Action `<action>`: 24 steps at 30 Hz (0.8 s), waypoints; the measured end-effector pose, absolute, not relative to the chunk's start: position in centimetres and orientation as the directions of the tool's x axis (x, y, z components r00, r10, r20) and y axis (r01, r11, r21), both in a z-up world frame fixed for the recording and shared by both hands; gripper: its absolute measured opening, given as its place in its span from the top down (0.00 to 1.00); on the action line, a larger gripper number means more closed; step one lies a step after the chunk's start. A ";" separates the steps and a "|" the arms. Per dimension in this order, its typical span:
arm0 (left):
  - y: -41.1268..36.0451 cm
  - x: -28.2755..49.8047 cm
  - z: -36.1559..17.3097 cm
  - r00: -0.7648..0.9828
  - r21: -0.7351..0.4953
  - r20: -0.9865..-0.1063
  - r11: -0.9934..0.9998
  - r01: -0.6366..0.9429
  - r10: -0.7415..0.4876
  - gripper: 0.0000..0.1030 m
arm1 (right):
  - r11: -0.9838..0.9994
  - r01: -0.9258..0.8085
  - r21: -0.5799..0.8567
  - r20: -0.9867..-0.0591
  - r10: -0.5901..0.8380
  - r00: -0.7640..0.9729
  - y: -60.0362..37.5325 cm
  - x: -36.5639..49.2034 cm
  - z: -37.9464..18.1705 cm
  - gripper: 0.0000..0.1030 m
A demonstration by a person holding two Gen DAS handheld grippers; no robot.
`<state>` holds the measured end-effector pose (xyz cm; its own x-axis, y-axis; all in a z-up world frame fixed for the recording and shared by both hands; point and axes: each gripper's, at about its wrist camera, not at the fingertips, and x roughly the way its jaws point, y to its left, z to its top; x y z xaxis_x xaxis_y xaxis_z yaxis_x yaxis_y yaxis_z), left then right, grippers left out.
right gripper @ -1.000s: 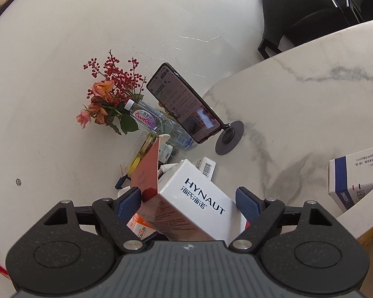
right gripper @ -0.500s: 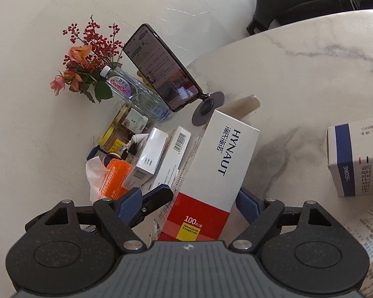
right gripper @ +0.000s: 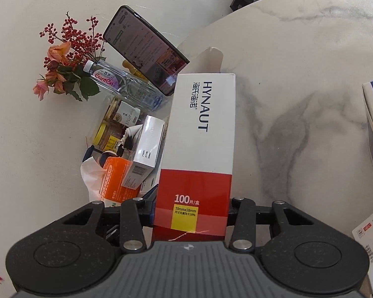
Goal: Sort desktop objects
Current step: 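Carry the held HYNAUT box with the right tool over the cardboard box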
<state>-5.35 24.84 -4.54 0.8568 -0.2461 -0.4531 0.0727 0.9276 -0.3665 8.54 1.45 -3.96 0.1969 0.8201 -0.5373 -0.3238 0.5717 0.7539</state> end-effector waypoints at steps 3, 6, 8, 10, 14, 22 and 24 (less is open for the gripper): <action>24.6 -5.0 -4.2 0.856 -0.381 -0.446 0.921 0.085 -0.263 0.68 | 0.612 -0.336 0.716 -0.574 0.790 0.214 1.3 8.8 -2.5 0.57; 24.1 -4.7 -3.6 0.856 -0.389 -0.432 0.915 0.107 -0.284 0.64 | 0.631 -0.316 0.709 -0.591 0.775 0.223 0.6 9.5 -1.3 0.58; 23.7 -4.5 -3.2 0.855 -0.394 -0.424 0.911 0.123 -0.299 0.61 | 0.642 -0.300 0.706 -0.597 0.767 0.235 -0.1 10.2 -0.4 0.58; 23.4 -4.2 -2.9 0.853 -0.402 -0.415 0.905 0.140 -0.316 0.59 | 0.645 -0.282 0.710 -0.596 0.764 0.248 -0.9 10.7 0.2 0.58; 22.5 -3.8 -2.3 0.848 -0.406 -0.405 0.898 0.170 -0.343 0.53 | 0.641 -0.232 0.732 -0.578 0.764 0.287 -3.2 11.7 1.3 0.58; 21.2 -2.5 -2.3 0.821 -0.405 -0.436 0.895 0.186 -0.368 0.52 | 0.619 -0.199 0.760 -0.513 0.758 0.403 -8.5 12.8 5.2 0.59; 20.9 -2.3 -2.4 0.815 -0.409 -0.438 0.892 0.194 -0.378 0.51 | 0.626 -0.191 0.756 -0.506 0.745 0.435 -9.8 13.1 6.1 0.59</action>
